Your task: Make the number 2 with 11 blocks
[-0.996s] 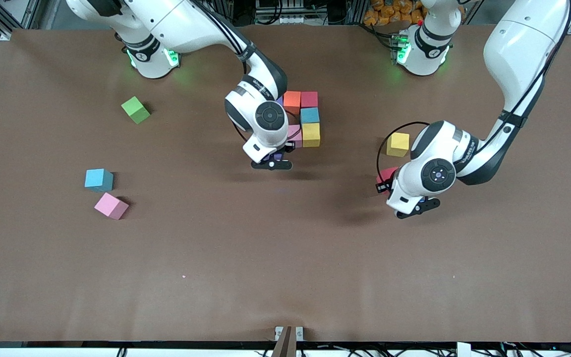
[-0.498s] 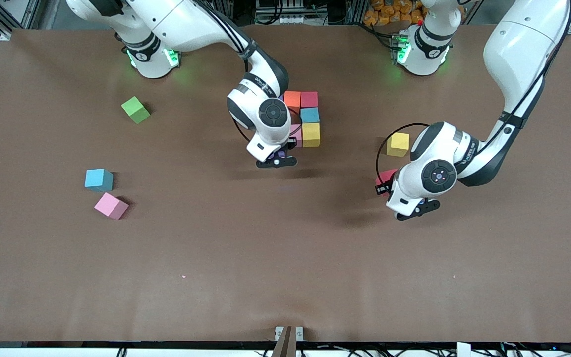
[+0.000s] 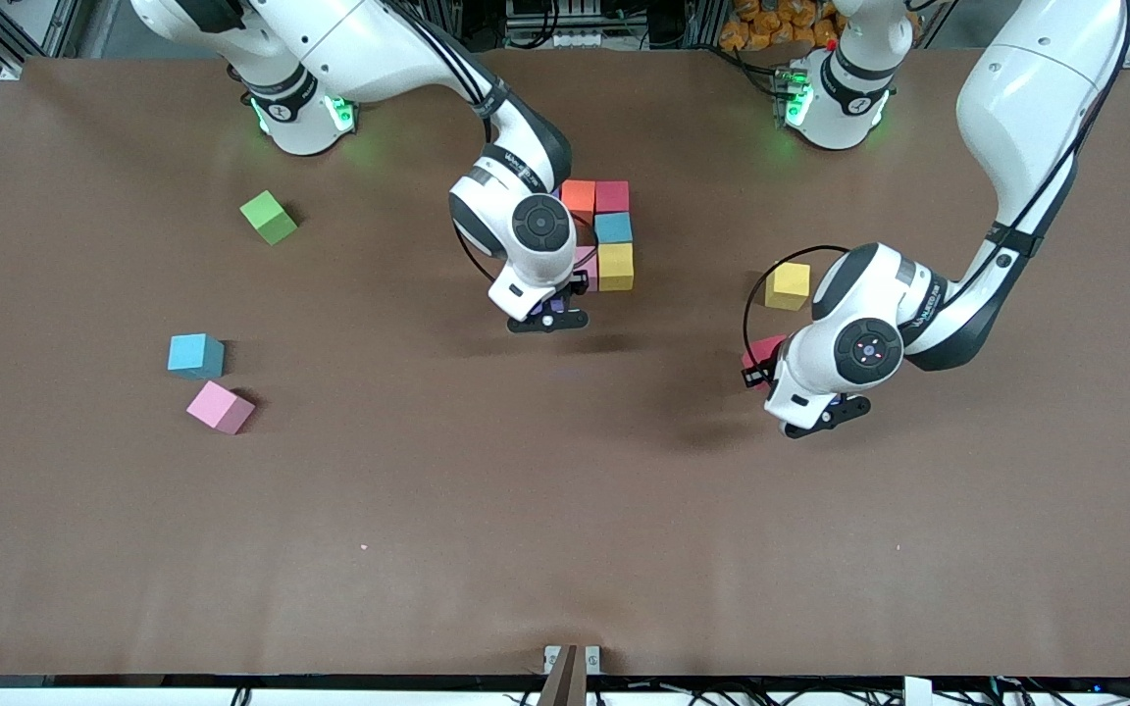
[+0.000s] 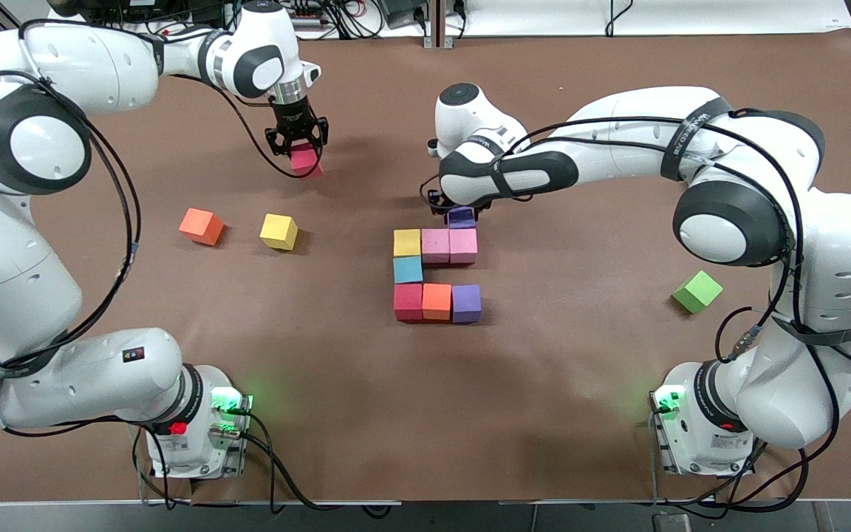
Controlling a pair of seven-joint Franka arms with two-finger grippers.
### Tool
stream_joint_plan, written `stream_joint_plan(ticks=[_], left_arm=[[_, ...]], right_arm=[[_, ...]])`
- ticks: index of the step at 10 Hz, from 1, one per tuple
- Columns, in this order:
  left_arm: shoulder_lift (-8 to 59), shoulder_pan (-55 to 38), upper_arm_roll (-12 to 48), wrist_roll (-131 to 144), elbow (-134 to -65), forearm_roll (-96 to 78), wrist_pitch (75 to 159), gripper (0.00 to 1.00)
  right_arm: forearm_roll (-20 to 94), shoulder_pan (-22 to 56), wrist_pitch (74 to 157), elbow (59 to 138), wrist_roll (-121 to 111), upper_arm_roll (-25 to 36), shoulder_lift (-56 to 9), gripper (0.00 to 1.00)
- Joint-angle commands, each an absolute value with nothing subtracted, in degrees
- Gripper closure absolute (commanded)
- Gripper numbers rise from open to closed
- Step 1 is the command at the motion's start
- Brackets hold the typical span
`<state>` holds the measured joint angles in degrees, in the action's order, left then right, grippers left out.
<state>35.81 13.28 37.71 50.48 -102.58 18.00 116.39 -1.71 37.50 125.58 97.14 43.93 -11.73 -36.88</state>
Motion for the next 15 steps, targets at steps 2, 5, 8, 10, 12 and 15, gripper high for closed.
stream_joint_plan(ticks=[2, 5, 8, 10, 12, 15], left_arm=[[36.4, 12.4, 37.5, 51.3, -100.6, 17.1, 115.2, 1.0], [38.6, 8.0, 37.4, 54.6, -95.7, 15.3, 115.2, 1.0], [41.1, 1.9, 37.1, 59.0, -91.3, 15.1, 115.3, 1.0], [45.1, -3.1, 36.7, 63.2, -85.4, 15.2, 115.4, 1.0], [47.4, -10.1, 32.8, 66.3, -81.1, 15.1, 116.0, 1.0], [50.6, -17.2, 28.9, 69.5, -76.5, 14.9, 119.1, 1.0]], right_arm=[[-2.4, 37.0, 118.7, 90.1, 44.2, -11.8, -37.7, 0.0], [-2.1, 35.3, 106.6, 83.5, 44.6, -11.5, -36.1, 0.0], [0.8, 29.5, 99.3, 83.3, 44.6, -10.5, -29.0, 0.0], [0.8, 25.3, 93.5, 83.5, 41.6, -8.3, -24.8, 0.0], [0.7, 22.0, 90.9, 84.2, 29.1, -4.0, -22.6, 0.0], [-0.2, 16.4, 90.9, 87.7, 12.6, 0.2, -21.2, 0.0]])
